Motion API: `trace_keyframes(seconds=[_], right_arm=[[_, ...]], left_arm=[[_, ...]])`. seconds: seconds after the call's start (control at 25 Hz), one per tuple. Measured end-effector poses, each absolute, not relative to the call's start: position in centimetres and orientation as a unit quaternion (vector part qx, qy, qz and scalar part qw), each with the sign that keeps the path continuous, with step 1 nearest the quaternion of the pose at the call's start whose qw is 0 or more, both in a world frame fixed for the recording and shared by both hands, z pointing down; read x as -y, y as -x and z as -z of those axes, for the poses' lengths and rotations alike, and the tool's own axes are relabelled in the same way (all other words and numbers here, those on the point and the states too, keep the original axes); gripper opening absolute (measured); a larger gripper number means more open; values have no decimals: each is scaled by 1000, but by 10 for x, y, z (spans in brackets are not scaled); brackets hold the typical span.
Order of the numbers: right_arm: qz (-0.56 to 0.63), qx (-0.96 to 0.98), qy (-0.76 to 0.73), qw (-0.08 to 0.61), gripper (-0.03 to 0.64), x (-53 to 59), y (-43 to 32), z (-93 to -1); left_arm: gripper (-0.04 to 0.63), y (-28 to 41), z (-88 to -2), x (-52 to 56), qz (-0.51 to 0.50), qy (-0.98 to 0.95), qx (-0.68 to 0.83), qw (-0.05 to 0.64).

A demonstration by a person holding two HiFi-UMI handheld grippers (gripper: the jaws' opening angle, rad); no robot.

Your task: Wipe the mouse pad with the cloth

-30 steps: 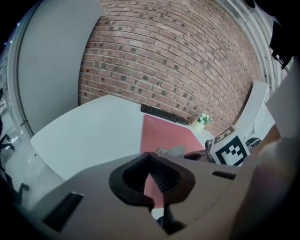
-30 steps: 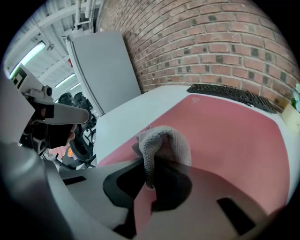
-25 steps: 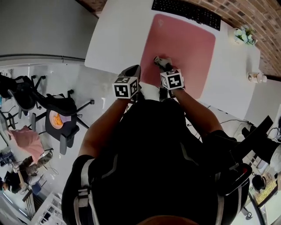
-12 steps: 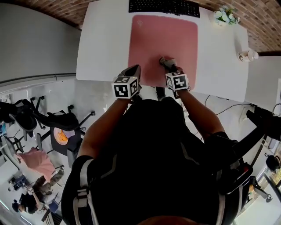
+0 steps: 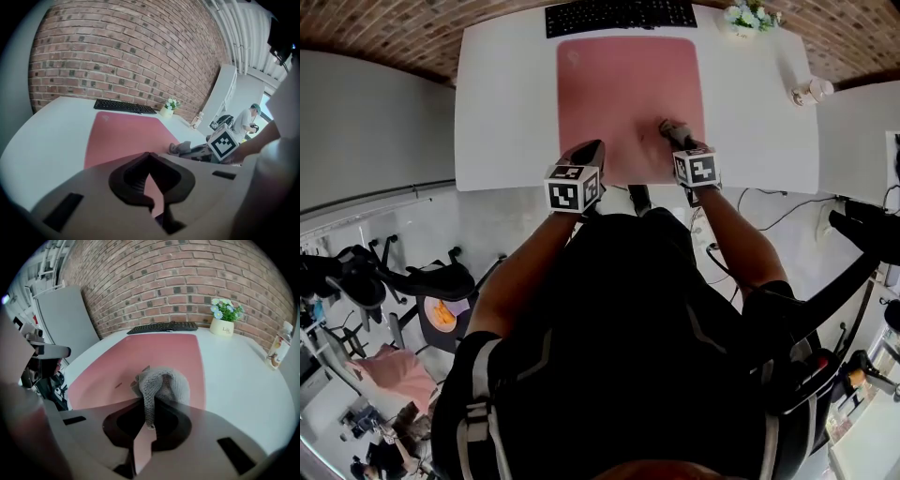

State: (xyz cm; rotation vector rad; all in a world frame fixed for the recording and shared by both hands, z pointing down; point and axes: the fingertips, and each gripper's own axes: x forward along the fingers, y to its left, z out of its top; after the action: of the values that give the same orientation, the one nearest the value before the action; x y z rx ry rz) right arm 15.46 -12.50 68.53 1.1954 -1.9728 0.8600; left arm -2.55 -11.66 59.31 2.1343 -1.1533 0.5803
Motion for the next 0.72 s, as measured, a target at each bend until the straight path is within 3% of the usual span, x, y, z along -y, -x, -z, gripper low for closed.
trace_keyframes(seconds=[0.4,0.72], right_arm=[[-336,711,-522,330,31,134,-205,-664],[-306,783,-457,292,31,145,-94,-612]], left_arm=[[0,40,-585,116,-205,-812,451,309],[0,82,-567,107,-171,-805,480,305]])
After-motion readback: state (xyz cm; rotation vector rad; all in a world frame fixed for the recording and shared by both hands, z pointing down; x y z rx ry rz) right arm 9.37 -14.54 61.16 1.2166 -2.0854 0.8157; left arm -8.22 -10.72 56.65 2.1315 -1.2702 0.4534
